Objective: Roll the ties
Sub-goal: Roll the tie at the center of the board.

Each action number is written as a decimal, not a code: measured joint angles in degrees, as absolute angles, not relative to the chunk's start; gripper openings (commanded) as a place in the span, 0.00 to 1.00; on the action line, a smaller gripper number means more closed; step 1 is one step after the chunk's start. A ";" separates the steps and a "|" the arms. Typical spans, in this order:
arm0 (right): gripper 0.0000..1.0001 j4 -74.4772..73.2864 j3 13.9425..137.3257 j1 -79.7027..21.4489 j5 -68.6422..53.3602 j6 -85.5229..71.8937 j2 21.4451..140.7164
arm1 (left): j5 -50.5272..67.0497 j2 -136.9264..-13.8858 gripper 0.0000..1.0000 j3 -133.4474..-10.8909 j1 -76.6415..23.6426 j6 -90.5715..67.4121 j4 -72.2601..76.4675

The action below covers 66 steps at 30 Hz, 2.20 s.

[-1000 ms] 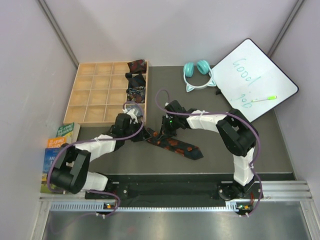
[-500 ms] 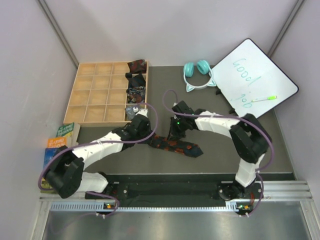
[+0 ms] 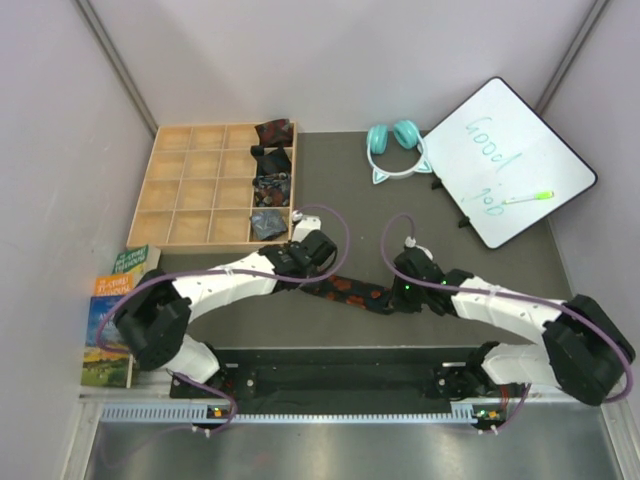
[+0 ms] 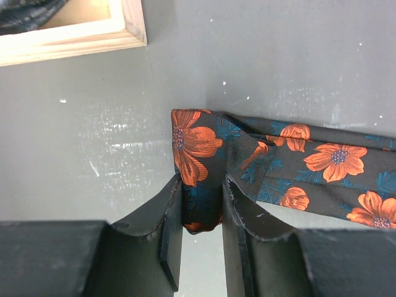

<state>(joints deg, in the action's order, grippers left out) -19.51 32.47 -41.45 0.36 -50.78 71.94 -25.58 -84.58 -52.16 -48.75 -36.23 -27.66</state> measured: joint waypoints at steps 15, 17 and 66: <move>0.00 -5.41 12.62 -41.45 4.32 -51.59 38.57 | -48.12 -105.43 0.10 -72.47 -64.40 -43.94 -46.33; 0.00 -5.41 10.31 -41.45 5.23 -52.27 33.54 | -50.46 -108.36 0.10 -74.78 -66.19 -45.15 -48.71; 0.06 -14.06 2.63 -41.45 12.53 -56.82 6.98 | -32.75 -111.24 0.79 -82.67 -68.62 -35.20 -43.99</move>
